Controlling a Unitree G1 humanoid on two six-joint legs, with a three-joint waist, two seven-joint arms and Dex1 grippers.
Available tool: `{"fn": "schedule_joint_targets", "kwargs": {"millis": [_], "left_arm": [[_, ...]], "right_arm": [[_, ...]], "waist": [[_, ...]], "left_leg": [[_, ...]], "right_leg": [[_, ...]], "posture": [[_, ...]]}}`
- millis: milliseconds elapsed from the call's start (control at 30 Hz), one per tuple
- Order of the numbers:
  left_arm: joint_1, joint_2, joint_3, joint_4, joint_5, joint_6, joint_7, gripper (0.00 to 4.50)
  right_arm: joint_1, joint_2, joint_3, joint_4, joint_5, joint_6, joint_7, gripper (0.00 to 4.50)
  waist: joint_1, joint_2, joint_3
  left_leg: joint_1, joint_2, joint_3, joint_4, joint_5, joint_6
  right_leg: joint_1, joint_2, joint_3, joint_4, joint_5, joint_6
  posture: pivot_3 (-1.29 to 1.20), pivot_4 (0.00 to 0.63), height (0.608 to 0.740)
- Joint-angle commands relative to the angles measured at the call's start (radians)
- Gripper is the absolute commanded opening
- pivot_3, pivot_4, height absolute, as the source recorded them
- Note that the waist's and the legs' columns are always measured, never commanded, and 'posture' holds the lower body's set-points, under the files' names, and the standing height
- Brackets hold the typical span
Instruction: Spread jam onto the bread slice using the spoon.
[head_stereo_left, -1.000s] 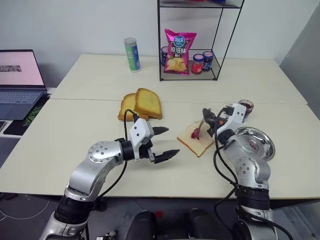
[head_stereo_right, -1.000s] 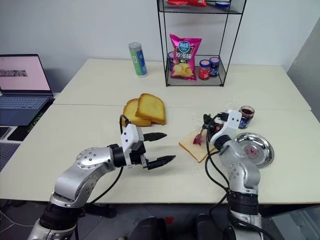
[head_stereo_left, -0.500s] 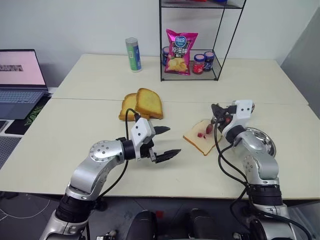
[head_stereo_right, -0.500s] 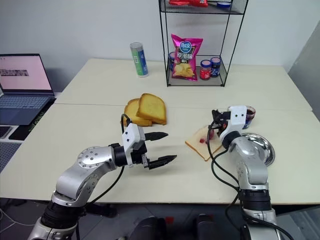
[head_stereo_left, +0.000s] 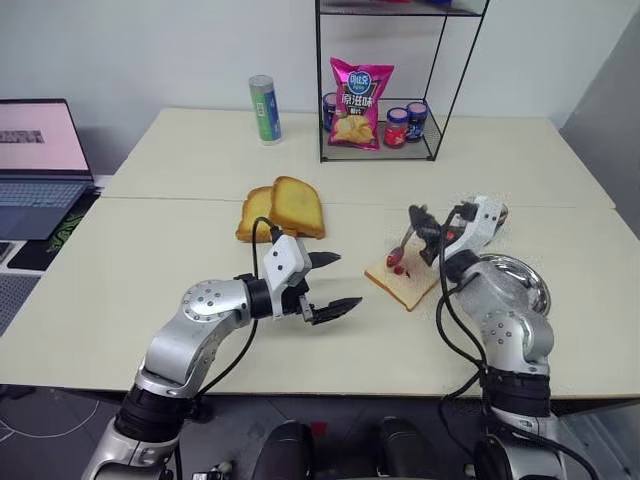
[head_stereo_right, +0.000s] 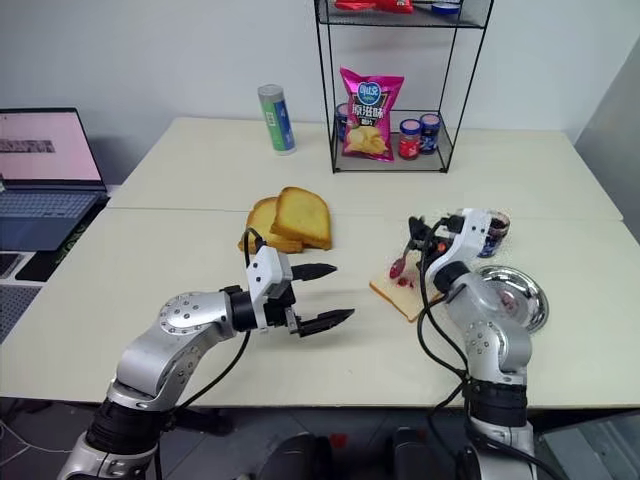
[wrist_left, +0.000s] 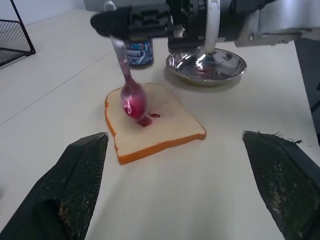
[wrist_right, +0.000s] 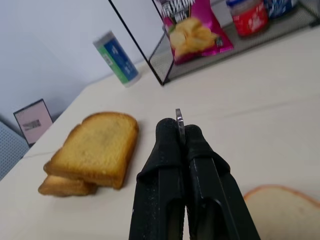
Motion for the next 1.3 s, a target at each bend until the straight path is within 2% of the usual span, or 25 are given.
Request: {"fn": "schedule_joint_targets", "kwargs": {"millis": [33, 533, 733, 833, 1000, 1300], "left_arm": [[-0.014, -0.003, -0.002, -0.026, -0.002, -0.021, -0.006, 4.50], [-0.034, -0.008, -0.010, -0.015, -0.001, -0.020, -0.016, 4.50], [-0.037, -0.010, -0.006, -0.012, 0.001, -0.020, -0.019, 4.50], [-0.033, -0.014, -0.010, -0.021, 0.001, -0.015, -0.014, 4.50], [-0.028, -0.015, -0.013, -0.032, 0.000, -0.010, -0.012, 4.50], [-0.034, -0.013, -0.014, -0.028, 0.001, -0.009, -0.016, 4.50]], "right_arm": [[0.013, -0.016, -0.006, 0.015, -0.020, -0.043, 0.007, 0.04], [0.014, -0.171, 0.025, 0.009, -0.178, -0.184, 0.023, 0.04], [-0.005, -0.153, 0.033, -0.035, -0.152, -0.165, 0.026, 0.04], [-0.017, -0.088, 0.006, -0.061, -0.031, -0.078, 0.015, 0.04], [-0.005, -0.049, -0.006, -0.040, -0.006, -0.051, -0.002, 0.04], [0.051, -0.168, 0.022, -0.035, -0.126, -0.121, 0.051, 0.04]], "waist": [[-0.001, 0.000, 0.000], [0.000, 0.000, 0.000], [0.000, 0.000, 0.000], [-0.001, 0.000, 0.000], [-0.001, 0.000, 0.000], [-0.001, 0.000, 0.000]], "left_leg": [[0.000, 0.000, 0.000, 0.000, 0.000, 0.000], [0.000, 0.000, 0.000, 0.000, 0.000, 0.000], [0.000, 0.000, 0.000, 0.000, 0.000, 0.000], [0.000, 0.000, 0.000, 0.000, 0.000, 0.000], [0.000, 0.001, 0.000, 0.000, 0.000, 0.000], [0.000, 0.000, 0.000, 0.000, 0.000, 0.000]], "right_leg": [[0.000, 0.000, 0.000, 0.000, 0.000, 0.000], [0.000, 0.001, 0.000, 0.000, -0.001, 0.002], [0.000, 0.000, 0.000, 0.000, -0.002, 0.003], [0.000, 0.001, 0.000, 0.000, -0.002, 0.003], [0.000, 0.001, 0.000, 0.000, -0.001, 0.002], [0.000, 0.000, 0.000, 0.000, -0.002, 0.003]], "posture": [[0.00, 0.150, 0.740], [0.00, 0.150, 0.740], [0.00, 0.150, 0.740], [0.00, 0.150, 0.740], [0.00, 0.150, 0.740], [0.00, 0.150, 0.740]]}}
